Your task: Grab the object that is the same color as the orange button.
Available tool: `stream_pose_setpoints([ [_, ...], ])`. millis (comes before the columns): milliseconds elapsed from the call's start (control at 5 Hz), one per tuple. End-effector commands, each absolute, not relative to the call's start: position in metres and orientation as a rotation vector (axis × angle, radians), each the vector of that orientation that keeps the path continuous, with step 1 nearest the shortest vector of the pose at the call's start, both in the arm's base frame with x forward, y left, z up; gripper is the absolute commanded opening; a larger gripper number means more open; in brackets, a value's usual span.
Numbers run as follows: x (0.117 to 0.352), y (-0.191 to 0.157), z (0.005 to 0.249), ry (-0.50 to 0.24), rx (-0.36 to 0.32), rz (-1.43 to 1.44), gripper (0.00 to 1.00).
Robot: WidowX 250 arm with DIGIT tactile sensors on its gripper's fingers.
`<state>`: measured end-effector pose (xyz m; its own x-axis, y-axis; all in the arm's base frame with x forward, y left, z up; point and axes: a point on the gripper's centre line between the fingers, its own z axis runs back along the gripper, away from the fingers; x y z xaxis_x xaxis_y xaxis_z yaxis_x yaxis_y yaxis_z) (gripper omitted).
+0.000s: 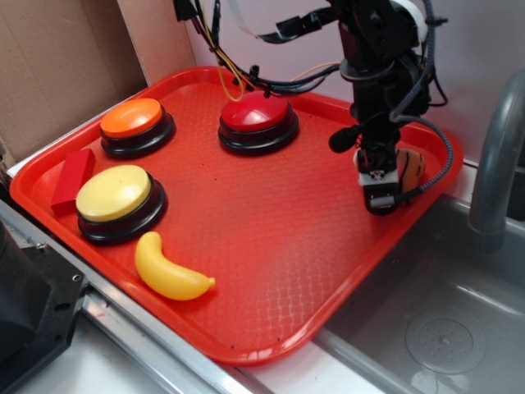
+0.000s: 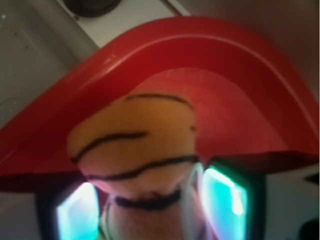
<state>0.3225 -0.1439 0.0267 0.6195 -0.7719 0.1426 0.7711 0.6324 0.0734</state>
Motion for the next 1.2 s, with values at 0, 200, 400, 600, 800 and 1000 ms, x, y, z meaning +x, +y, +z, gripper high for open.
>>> stream_pose_setpoints([
  [0,0.315,-0.14,0.061,-0.164,0.023,-0.732,0.0],
  [200,0.299,-0.126,0.088,-0.071,0.018,-0.674,0.0],
  [400,0.278,-0.102,0.118,-0.01,0.053,-0.542,0.0],
  [600,0.25,-0.071,0.151,-0.037,0.065,-0.315,0.0],
  [800,0.228,-0.043,0.182,-0.097,0.08,-0.084,0.0],
  [1000,0.212,-0.016,0.205,-0.144,0.031,0.061,0.0],
])
